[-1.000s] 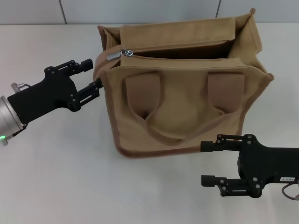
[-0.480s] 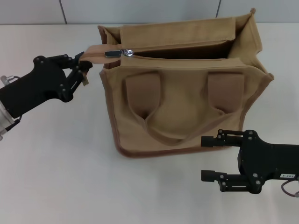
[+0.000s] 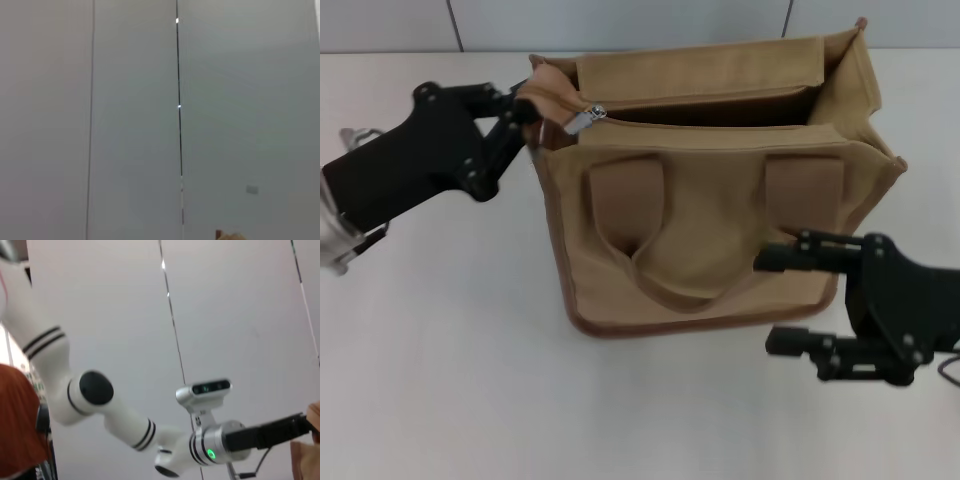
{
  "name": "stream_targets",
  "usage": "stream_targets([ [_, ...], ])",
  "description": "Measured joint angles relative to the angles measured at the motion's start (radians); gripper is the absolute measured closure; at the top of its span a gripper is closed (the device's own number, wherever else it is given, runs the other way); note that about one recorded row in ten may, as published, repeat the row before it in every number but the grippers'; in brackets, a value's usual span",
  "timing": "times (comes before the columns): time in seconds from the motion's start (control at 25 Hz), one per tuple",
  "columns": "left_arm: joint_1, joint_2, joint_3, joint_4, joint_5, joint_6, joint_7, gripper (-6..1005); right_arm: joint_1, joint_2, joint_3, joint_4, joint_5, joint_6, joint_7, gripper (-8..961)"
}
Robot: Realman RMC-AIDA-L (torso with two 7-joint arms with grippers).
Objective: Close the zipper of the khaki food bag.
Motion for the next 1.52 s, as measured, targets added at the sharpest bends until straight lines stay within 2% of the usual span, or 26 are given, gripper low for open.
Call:
stream_targets([
  [0.28,-0.047,-0.006,-0.002,-0.001,-0.002,-0.024,-0.041,965,0.054,-0.008,0.030,-0.007,0.012,-0.002,0.135,252],
  [0.36,-0.045,-0.006,-0.003,-0.001,-0.002,-0.024,-0.043,965,0.070,-0.016,0.047,-0.016,0.026,-0.002,0.204,253],
  [0.4,-0.041,-0.006,-0.007,-0.001,-0.004,-0.023,-0.049,965,0.084,-0.026,0.055,-0.036,0.058,-0.003,0.302,253],
  [0.48,-0.042,-0.006,-0.007,-0.002,-0.005,-0.026,-0.051,965,0.091,-0.030,0.055,-0.048,0.073,-0.003,0.345,250],
  [0.56,-0.051,-0.008,-0.005,-0.007,-0.005,-0.036,-0.053,965,0.107,-0.043,0.055,-0.070,0.098,-0.001,0.433,247],
  [0.6,-0.066,-0.009,-0.001,-0.013,-0.005,-0.049,-0.058,965,0.128,-0.056,0.051,-0.082,0.104,0.004,0.495,245],
  [0.8,-0.100,-0.011,0.004,-0.027,0.001,-0.086,-0.066,965,0.157,-0.065,0.046,-0.090,0.100,0.019,0.541,247],
  [0.96,-0.096,-0.011,0.004,-0.028,0.000,-0.081,-0.065,965,0.159,-0.066,0.045,-0.100,0.100,0.045,0.560,248],
  [1.16,-0.059,-0.006,0.002,-0.014,-0.004,-0.034,-0.058,965,0.176,-0.069,0.045,-0.107,0.100,0.081,0.639,248],
  [1.44,-0.027,-0.005,-0.005,-0.002,-0.004,0.025,-0.027,965,0.244,-0.078,0.033,-0.110,0.099,0.104,0.896,255],
  [1.48,-0.026,-0.005,-0.005,-0.002,-0.004,0.030,-0.027,965,0.268,-0.082,0.018,-0.110,0.099,0.115,0.998,262],
  [1.52,-0.026,-0.005,-0.005,-0.002,-0.004,0.036,-0.027,965,0.268,-0.082,0.018,-0.110,0.099,0.115,0.998,268],
])
